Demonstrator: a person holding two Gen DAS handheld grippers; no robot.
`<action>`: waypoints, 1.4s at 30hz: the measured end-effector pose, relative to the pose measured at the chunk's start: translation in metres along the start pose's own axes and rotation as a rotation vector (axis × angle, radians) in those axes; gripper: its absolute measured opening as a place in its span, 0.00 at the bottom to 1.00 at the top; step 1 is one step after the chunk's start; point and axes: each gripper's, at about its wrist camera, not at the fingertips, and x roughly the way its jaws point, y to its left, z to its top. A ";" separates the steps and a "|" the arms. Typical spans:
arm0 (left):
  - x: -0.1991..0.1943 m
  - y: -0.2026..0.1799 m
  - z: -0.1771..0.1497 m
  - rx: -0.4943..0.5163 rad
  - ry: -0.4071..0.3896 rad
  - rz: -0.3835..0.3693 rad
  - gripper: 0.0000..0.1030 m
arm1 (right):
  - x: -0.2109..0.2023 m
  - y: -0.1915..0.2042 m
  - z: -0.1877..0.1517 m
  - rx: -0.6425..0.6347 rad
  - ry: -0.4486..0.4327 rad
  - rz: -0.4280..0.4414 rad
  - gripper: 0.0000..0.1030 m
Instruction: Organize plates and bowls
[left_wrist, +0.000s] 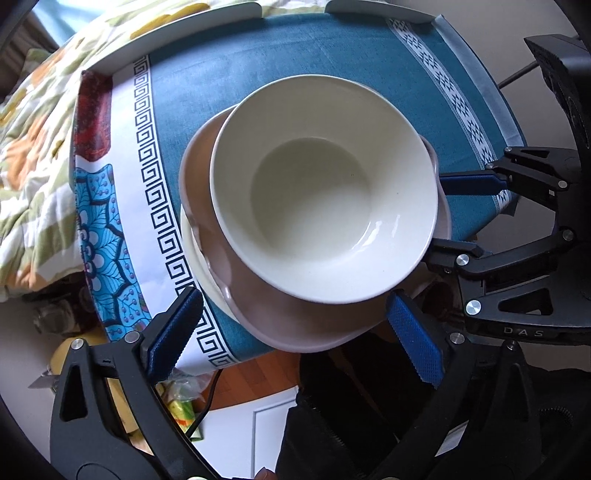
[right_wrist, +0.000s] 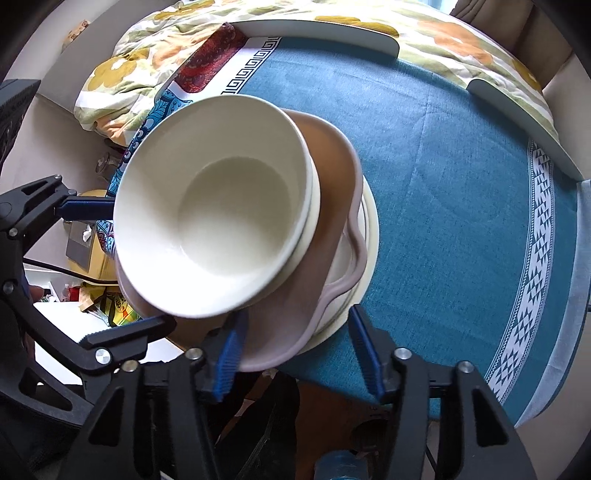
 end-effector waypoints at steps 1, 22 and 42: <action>-0.003 0.000 -0.002 0.001 -0.007 0.004 0.96 | -0.004 0.000 -0.003 0.003 -0.009 -0.002 0.58; -0.214 -0.068 -0.110 -0.207 -0.710 0.274 1.00 | -0.220 0.024 -0.124 0.162 -0.678 -0.166 0.99; -0.253 -0.129 -0.196 -0.262 -0.993 0.318 1.00 | -0.269 0.038 -0.225 0.261 -0.916 -0.308 0.99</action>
